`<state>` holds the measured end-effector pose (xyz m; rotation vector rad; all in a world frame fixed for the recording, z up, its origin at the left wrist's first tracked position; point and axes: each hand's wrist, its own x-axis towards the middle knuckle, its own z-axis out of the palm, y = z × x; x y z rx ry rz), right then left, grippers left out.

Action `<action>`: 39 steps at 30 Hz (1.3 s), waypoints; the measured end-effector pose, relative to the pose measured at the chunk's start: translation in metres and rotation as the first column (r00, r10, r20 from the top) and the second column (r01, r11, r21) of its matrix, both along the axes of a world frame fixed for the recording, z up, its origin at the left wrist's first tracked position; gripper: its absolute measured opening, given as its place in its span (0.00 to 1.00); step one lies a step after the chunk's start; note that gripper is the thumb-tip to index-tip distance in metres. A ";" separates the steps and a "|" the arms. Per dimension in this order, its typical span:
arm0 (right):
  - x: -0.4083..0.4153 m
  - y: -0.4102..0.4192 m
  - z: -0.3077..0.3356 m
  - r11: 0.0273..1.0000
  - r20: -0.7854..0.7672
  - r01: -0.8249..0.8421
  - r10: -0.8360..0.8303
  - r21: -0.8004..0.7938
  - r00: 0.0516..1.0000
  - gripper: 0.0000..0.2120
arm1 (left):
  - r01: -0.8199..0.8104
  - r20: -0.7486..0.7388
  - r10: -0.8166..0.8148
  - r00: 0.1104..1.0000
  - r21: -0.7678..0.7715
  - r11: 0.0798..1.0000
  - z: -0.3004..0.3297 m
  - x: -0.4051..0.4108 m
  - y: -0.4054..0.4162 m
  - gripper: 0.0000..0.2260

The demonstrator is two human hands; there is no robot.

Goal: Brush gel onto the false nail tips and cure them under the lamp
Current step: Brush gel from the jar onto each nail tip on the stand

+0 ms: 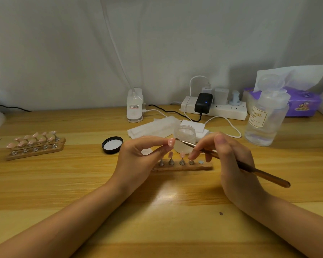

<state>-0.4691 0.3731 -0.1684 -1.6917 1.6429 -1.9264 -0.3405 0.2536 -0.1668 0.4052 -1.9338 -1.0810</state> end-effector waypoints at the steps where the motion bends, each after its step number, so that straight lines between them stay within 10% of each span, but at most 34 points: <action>1: 0.000 0.000 0.000 1.000 -0.015 0.003 -0.002 0.021 1.000 0.18 | -0.001 0.002 0.001 1.000 -0.003 1.000 0.000 0.000 0.000 0.10; 39: 0.001 0.001 0.002 0.994 -0.166 0.071 -0.084 -0.085 0.982 0.15 | -0.017 0.062 0.021 0.998 -0.070 0.997 0.007 0.003 0.006 0.10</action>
